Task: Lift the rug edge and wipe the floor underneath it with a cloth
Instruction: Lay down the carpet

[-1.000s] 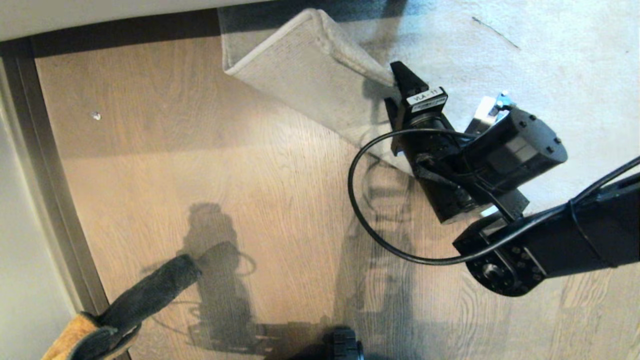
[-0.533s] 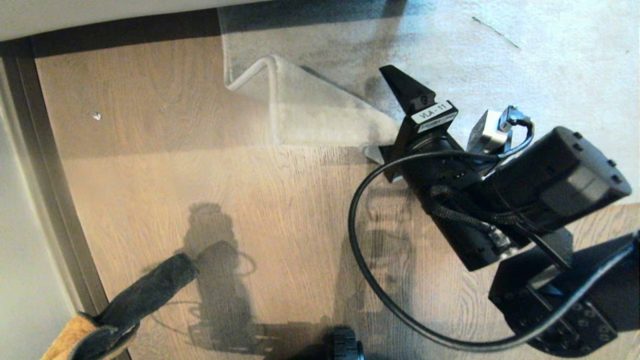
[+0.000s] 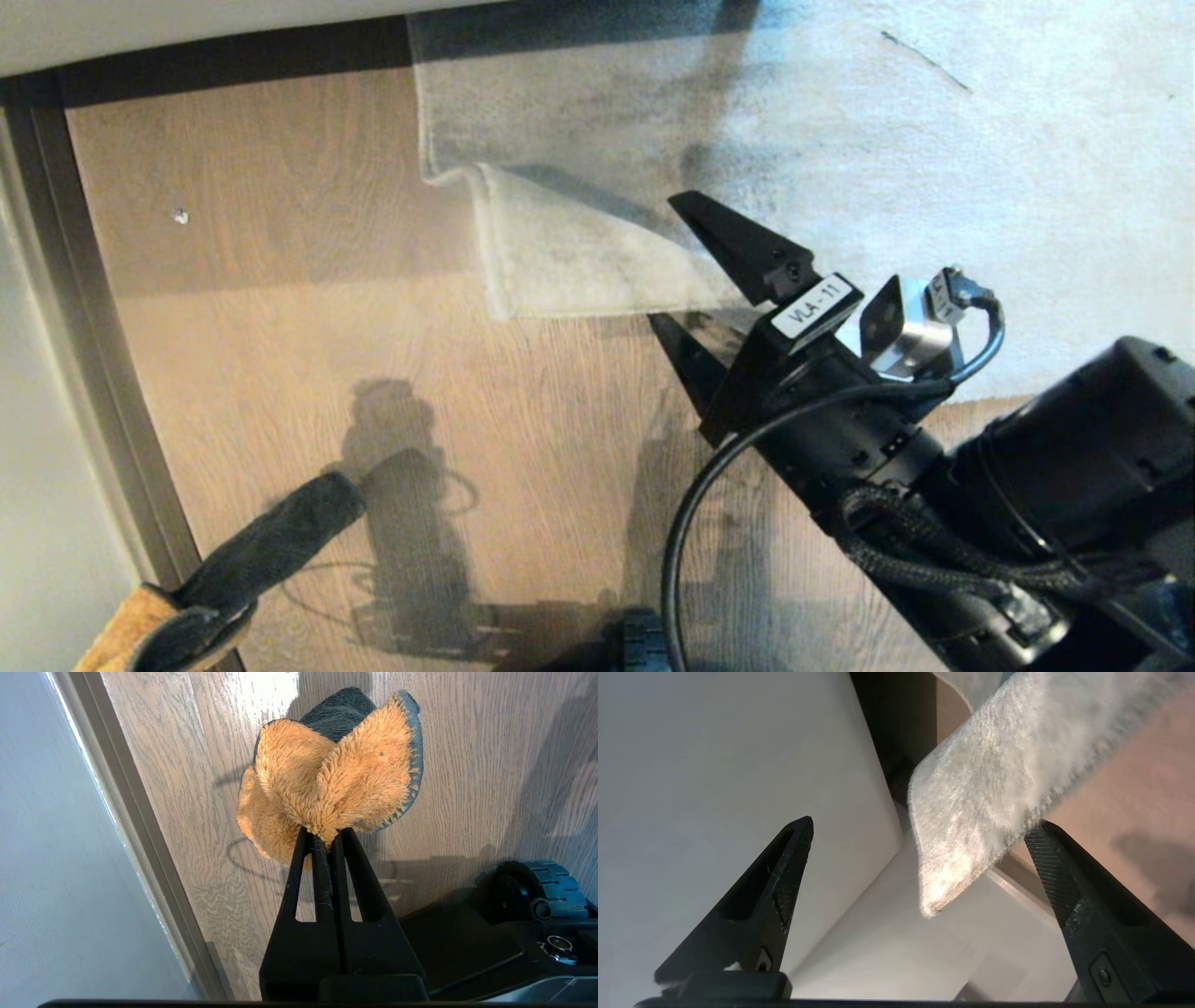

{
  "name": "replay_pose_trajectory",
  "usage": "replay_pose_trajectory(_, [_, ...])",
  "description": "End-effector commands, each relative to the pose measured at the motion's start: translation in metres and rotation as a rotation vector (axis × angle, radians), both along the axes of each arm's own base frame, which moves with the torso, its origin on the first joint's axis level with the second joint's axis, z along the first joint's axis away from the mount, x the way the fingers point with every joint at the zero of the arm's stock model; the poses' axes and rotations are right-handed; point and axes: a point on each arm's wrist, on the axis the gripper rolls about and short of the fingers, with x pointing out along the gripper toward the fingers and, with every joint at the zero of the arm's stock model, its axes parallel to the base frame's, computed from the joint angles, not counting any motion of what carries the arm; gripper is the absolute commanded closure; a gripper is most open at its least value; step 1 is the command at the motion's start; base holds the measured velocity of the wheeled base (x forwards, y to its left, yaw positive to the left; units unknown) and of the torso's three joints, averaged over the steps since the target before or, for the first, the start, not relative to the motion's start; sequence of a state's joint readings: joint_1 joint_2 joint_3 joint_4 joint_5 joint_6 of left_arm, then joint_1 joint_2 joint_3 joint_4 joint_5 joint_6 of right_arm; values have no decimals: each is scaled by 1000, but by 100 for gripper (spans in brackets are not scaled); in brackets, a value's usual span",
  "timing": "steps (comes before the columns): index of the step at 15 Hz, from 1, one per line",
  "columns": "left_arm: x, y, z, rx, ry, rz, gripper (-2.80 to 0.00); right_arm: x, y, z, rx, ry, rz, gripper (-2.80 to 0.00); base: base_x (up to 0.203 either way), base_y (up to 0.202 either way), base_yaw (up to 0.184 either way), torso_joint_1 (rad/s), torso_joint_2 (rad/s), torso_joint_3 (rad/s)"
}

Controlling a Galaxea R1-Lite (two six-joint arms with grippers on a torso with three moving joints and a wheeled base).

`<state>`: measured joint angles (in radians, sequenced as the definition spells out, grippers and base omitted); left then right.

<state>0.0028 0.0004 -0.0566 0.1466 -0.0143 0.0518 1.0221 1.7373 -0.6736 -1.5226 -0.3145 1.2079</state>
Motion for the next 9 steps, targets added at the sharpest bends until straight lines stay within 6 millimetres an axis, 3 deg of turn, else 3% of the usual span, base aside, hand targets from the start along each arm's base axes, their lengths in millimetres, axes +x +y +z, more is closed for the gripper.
replay_pose_trajectory(1, [0,0,0,0,0,-1,0,-4,-4,2,54,2,18,-280,0,0,0,0,0,0])
replay_pose_trajectory(5, [0,0,0,0,0,1,0,-5,-4,-6,36,24,24,-280,0,0,0,0,0,0])
replay_pose_trajectory(9, [0,0,0,0,0,1,0,-26,-5,-10,43,58,120,-280,0,0,0,0,0,0])
